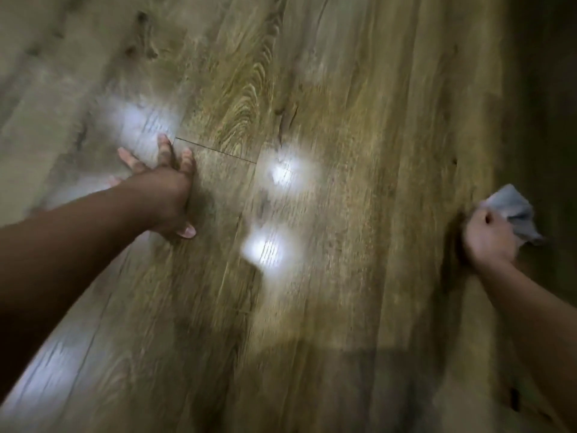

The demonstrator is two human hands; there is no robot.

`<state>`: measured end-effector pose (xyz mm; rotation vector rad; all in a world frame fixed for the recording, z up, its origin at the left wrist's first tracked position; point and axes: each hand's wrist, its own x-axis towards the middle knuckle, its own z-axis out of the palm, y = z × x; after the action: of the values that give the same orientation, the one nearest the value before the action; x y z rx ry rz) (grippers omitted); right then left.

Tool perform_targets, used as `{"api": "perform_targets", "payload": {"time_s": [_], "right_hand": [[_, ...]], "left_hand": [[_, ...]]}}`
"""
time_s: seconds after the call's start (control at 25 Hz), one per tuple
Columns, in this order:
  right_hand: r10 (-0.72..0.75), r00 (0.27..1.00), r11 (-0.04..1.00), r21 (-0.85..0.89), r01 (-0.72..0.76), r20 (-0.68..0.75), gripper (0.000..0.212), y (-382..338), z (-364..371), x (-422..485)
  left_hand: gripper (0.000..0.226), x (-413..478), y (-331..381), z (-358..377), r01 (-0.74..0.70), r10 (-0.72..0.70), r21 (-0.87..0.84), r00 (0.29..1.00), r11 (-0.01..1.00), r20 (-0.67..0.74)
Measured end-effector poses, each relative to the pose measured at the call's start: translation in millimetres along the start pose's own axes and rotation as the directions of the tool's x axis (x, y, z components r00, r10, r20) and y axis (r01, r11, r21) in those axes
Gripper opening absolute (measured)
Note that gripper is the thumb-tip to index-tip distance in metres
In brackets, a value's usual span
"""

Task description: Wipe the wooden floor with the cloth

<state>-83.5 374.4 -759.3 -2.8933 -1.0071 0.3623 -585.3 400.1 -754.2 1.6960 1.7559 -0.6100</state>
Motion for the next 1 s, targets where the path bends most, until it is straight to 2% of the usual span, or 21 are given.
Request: {"api": "perform_targets", "payload": {"time_s": [0.04,0.12,0.16,0.24,0.28,0.36,0.4,0.48,0.56,0.6,0.64,0.72,0.76,0.84,0.92,1.0], "right_hand": [[-0.161,0.986,0.987,-0.024,0.161,-0.029,0.055,-29.6,10.2,-9.9],[-0.491,0.871,0.869,-0.074,0.488,-0.014,0.058,-90.9,35.8,-44.9],[-0.629,0.777,0.773,-0.076,0.629,0.035,0.062,-125.1,48.7,-75.6],[-0.835,0.534,0.533,-0.046,0.845,0.132,0.064,-190.7,74.4,-146.6],[-0.897,0.4,0.404,-0.019,0.914,0.189,0.064,-219.1,86.3,-182.9],[-0.942,0.138,0.156,0.033,0.987,0.305,0.065,-261.5,103.1,-239.5],[-0.933,0.071,0.091,0.041,0.995,0.353,0.064,-282.5,110.6,-252.4],[-0.898,0.037,0.048,0.013,0.999,0.438,0.061,-330.4,112.8,-266.6],[-0.858,0.075,0.054,-0.055,0.997,0.509,0.061,-377.7,107.9,-277.0],[-0.841,0.065,0.026,-0.081,0.996,0.538,0.061,-394.3,109.1,-275.6],[-0.828,0.07,0.022,-0.092,0.996,0.556,0.063,-405.4,112.9,-273.3],[-0.834,0.057,-0.008,-0.115,0.993,0.548,0.064,-422.1,123.2,-265.4],[-0.836,0.062,-0.011,-0.13,0.991,0.545,0.062,-424.7,121.8,-259.5],[-0.858,0.025,-0.076,-0.176,0.982,0.513,0.066,-423.3,118.7,-261.9],[-0.835,0.045,-0.07,-0.188,0.98,0.548,0.071,-418.1,118.7,-269.9],[-0.818,0.053,-0.068,-0.188,0.98,0.572,0.077,-440.5,151.0,-241.5]], "left_hand": [[0.143,-1.8,0.8,-0.8,0.007,-0.007,0.0,1.0,1.0,-0.004],[0.14,-5.4,6.0,-2.2,0.01,-0.009,-0.04,1.0,0.999,0.003],[0.135,-9.4,5.8,0.0,-0.001,0.001,-0.061,1.0,0.998,-0.011],[0.116,-26.2,-3.0,10.8,-0.052,0.044,-0.057,0.991,0.997,-0.125],[0.104,-42.4,-11.0,22.4,-0.068,0.057,-0.058,0.981,0.996,-0.183],[0.089,-90.2,-30.4,50.0,-0.116,0.107,-0.044,0.979,0.992,-0.171],[0.086,-117.9,-40.4,65.1,-0.151,0.151,0.008,0.981,0.988,-0.119],[0.085,-183.3,-70.6,85.2,-0.176,0.174,0.091,0.984,0.98,0.035],[0.087,-254.3,-120.9,100.0,-0.099,0.086,0.106,0.989,0.989,0.121],[0.09,-289.6,-143.2,106.1,-0.036,0.025,0.08,0.99,0.996,0.136],[0.096,-320.8,-164.1,115.5,0.004,-0.006,0.029,0.999,1.0,0.043],[0.102,-372.1,-194.3,141.4,0.182,-0.189,-0.068,0.974,0.981,-0.124],[0.093,-390.1,-199.6,153.5,0.235,-0.253,-0.146,0.959,0.961,-0.124],[0.082,-410.8,-206.6,186.9,0.276,-0.32,-0.265,0.937,0.924,-0.141],[0.094,-417.1,-198.6,215.8,0.35,-0.411,-0.395,0.908,0.849,-0.079],[0.105,-409.7,-186.9,242.2,0.402,-0.515,-0.553,0.856,0.729,-0.056]]}}
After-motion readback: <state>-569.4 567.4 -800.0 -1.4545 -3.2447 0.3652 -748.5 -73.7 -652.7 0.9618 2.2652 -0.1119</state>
